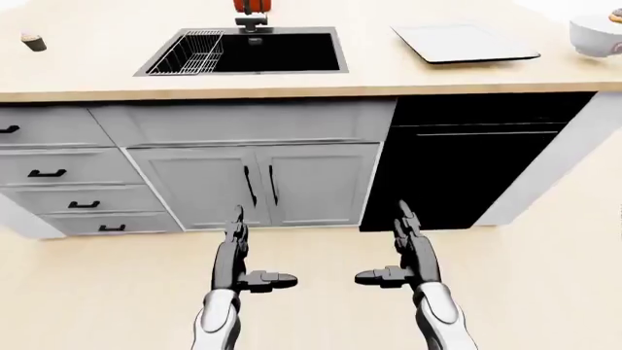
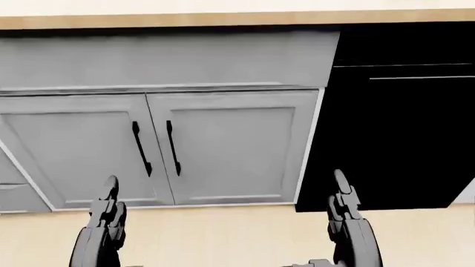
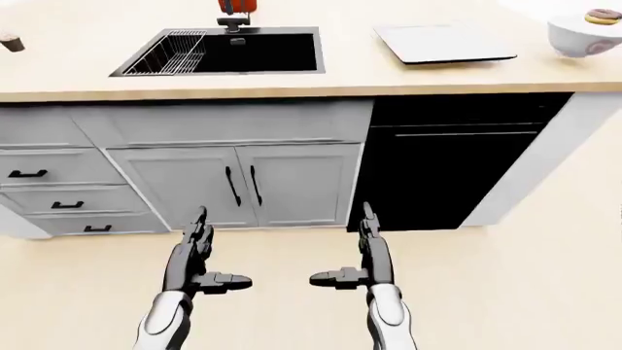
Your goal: Pick up the bowl with donut and place it on the tray. Pick up the cupcake and place it on the tray.
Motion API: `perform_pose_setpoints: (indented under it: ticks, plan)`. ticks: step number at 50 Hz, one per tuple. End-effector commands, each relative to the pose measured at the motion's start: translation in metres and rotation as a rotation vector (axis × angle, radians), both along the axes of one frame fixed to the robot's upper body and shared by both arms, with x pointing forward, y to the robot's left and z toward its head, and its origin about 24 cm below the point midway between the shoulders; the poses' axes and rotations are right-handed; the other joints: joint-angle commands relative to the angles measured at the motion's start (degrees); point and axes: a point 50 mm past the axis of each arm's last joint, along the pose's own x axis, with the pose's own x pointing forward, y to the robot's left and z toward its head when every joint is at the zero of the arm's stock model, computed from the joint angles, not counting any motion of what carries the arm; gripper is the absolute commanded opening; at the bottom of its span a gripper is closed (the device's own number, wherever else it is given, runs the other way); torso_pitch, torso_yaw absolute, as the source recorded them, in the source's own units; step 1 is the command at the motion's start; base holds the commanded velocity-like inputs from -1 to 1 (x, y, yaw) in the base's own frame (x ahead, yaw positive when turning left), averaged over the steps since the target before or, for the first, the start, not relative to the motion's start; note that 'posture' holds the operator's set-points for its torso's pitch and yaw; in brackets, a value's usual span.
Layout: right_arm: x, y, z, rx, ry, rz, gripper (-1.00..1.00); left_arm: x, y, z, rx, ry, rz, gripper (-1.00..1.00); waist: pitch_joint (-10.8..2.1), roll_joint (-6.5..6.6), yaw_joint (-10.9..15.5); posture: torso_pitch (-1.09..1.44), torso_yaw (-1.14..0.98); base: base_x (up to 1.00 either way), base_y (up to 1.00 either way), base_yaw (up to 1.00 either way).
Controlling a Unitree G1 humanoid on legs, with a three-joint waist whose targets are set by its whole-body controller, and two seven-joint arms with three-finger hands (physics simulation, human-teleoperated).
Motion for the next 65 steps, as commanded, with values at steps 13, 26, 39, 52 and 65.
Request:
perform_pose_setpoints:
  ticks: [13,26,39,52,65]
  plan:
    - [0.017,0.005,0.051,-0.016,-0.205,-0.002,1.00,0.010,-0.004,0.063,0.033,-0.216,-0.020,1.00,-4.63,-0.23,0.46,0.00,0.00,0.00,0.00,0.00]
    - [0.016,0.001,0.118,0.007,-0.314,-0.003,1.00,0.013,-0.002,0.132,0.049,-0.314,-0.023,1.00,-5.31,-0.17,0.60,0.00,0.00,0.00,0.00,0.00]
    - [0.015,0.000,0.127,0.045,-0.349,0.012,1.00,0.008,0.001,0.140,0.032,-0.346,-0.016,1.00,-3.11,1.46,1.84,0.00,0.00,0.07,-0.26,0.00]
    - [0.013,0.004,0.127,0.045,-0.352,0.029,1.00,0.009,0.001,0.141,0.032,-0.350,-0.024,1.00,-1.76,-0.17,0.93,0.00,0.00,0.19,-0.69,0.00]
    - [0.012,0.001,0.129,0.061,-0.364,0.031,1.00,0.007,0.000,0.148,0.033,-0.364,-0.025,1.00,-2.72,2.80,2.48,0.00,0.00,0.20,-0.80,0.00]
